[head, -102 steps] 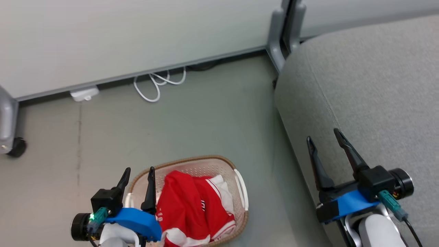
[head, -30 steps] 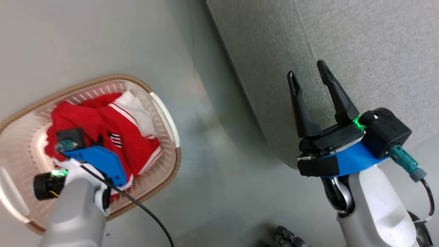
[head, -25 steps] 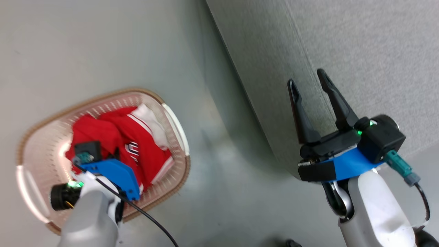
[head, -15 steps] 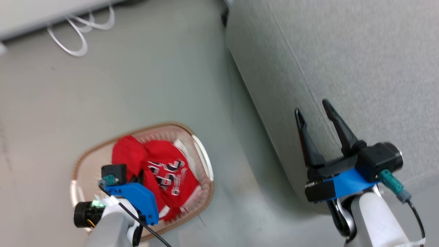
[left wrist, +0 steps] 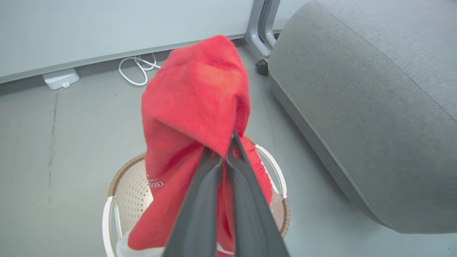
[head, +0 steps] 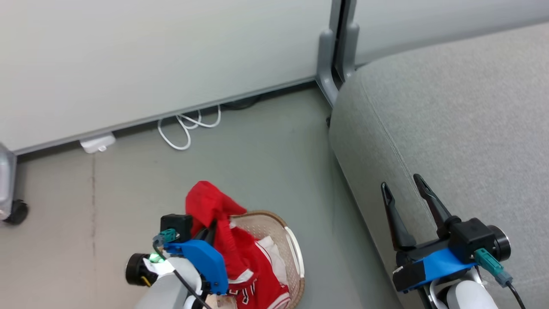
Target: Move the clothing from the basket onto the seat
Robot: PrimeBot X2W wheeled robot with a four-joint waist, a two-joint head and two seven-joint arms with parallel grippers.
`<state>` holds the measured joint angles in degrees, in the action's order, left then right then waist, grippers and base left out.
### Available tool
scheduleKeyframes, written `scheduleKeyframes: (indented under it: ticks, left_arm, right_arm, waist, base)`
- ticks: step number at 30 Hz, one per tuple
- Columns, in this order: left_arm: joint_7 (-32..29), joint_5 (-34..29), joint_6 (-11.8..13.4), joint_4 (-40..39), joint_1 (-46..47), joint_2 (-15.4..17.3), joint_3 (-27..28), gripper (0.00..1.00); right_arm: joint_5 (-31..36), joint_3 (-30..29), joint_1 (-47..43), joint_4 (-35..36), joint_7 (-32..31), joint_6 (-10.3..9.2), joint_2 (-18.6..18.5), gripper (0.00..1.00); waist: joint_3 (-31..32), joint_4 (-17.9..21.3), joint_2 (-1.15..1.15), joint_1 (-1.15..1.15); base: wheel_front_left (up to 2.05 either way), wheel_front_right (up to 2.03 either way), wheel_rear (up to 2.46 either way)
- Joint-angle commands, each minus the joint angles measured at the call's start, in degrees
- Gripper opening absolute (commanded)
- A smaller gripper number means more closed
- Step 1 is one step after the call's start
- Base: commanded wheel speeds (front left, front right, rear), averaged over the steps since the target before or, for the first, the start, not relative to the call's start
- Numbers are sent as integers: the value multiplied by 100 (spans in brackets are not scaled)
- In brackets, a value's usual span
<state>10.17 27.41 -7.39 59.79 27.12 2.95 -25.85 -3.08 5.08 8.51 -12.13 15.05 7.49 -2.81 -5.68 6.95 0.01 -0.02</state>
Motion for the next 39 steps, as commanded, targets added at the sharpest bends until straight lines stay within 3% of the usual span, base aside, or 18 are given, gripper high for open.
scheduleKeyframes:
  ticks: [1,15,24,39]
  left_arm:
    - [-5,64,-11,-101,-10,-6,-106,0]
    - [-289,645,-1,-1176,867,-4,-1288,0]
    - [-426,1031,139,-1592,1391,-5,-1891,0]
    - [-571,2217,485,-2147,2199,-4,-3079,0]
  right_arm:
    - [19,-28,-107,-18,20,0,-14,100]
    - [28,-103,-385,-45,20,0,-14,100]
    - [28,-21,-393,-95,8,0,-14,100]
    - [47,42,-418,-86,-55,0,-14,100]
  waist:
    - [290,-245,-1,2]
    - [661,-682,-1,2]
    - [705,-777,-1,2]
    - [727,-765,-1,2]
  base:
    - [0,0,0]
    - [0,0,0]
    - [0,0,0]
    - [0,0,0]
